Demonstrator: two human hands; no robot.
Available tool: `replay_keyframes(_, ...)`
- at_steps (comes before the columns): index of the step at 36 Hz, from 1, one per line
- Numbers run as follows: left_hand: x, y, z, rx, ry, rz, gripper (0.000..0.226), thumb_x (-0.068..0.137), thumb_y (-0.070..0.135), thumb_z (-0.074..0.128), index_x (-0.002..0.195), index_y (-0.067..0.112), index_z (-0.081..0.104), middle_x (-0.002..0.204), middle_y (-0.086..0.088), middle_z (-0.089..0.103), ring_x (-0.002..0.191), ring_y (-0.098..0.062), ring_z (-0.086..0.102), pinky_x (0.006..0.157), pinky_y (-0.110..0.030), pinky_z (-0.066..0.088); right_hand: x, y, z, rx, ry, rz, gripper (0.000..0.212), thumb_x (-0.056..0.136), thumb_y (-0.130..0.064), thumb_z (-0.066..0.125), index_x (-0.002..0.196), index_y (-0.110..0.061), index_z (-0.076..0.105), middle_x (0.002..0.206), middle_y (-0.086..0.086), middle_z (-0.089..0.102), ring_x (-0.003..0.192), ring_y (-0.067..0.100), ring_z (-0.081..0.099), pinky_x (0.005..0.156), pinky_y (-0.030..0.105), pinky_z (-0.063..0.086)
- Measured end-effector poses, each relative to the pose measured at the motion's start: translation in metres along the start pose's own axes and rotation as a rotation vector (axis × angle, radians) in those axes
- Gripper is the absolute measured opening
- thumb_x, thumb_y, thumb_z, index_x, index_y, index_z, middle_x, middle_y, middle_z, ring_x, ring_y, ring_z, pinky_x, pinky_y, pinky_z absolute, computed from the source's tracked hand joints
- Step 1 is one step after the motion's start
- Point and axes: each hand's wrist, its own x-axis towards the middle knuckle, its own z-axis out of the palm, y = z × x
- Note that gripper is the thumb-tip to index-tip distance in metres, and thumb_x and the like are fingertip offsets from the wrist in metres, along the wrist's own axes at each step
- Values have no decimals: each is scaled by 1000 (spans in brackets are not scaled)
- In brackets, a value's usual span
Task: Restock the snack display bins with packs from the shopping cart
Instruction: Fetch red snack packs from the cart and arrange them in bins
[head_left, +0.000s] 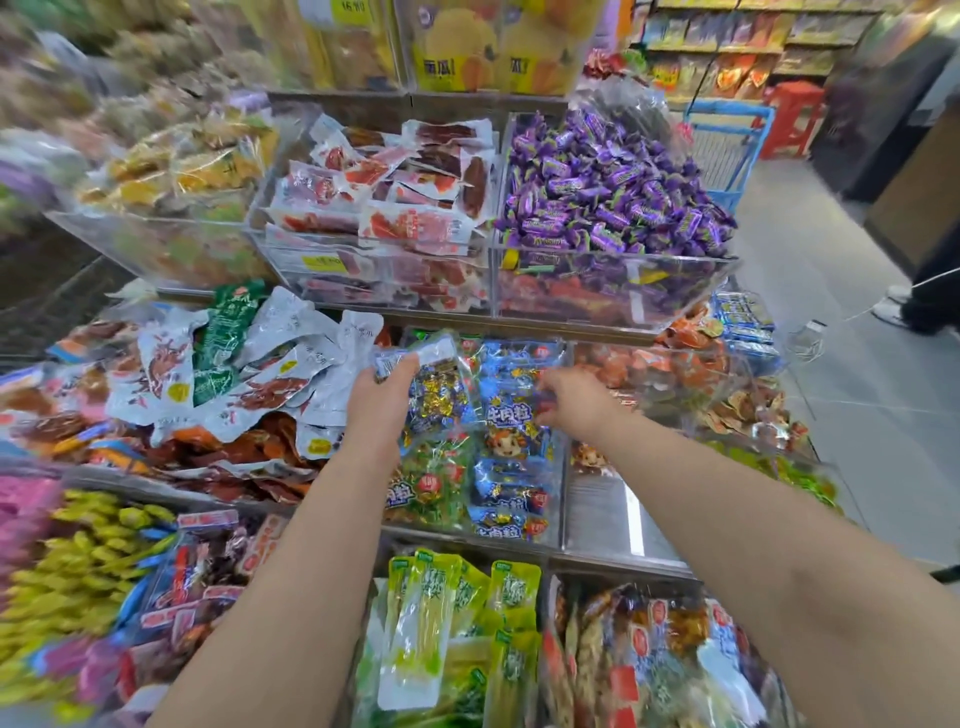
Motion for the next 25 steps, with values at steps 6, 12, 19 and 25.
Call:
replay_keyframes(6, 6, -3, -1, -37, -18, -21, 80, 84, 51, 64, 148, 17, 30, 150, -9, 40, 133, -31, 43, 107, -54, 38, -7, -8, 31, -456, 38, -174, 78, 84, -16, 61, 148, -10, 17, 148, 17, 24, 137, 35, 20, 110, 42, 25)
replay_keyframes(12, 10, -9, -5, -148, -66, -66, 79, 83, 45, 69, 147, 14, 35, 147, -11, 44, 131, -33, 46, 106, -56, 39, -9, -9, 58, -624, -46, -122, 94, 92, -24, 48, 141, -12, -31, 151, 19, -29, 139, 37, -27, 113, 47, -13)
replay_keyframes(19, 11, -12, -11, -151, -61, -76, 40, 90, 33, 65, 125, 13, 58, 130, -11, 60, 120, -29, 56, 105, -51, 41, 12, -14, 70, -660, 19, -58, 87, 91, -20, 38, 128, 1, -38, 150, 28, -24, 140, 43, -18, 115, 50, -2)
replay_keyframes(25, -1, -7, -13, -273, -99, -193, 29, 98, 25, 54, 114, 1, 56, 101, -12, 69, 81, -17, 71, 66, -32, 57, 10, -17, 66, -630, -23, -25, 85, 93, -21, 36, 131, 1, -36, 150, 27, -26, 141, 42, -19, 116, 49, 0)
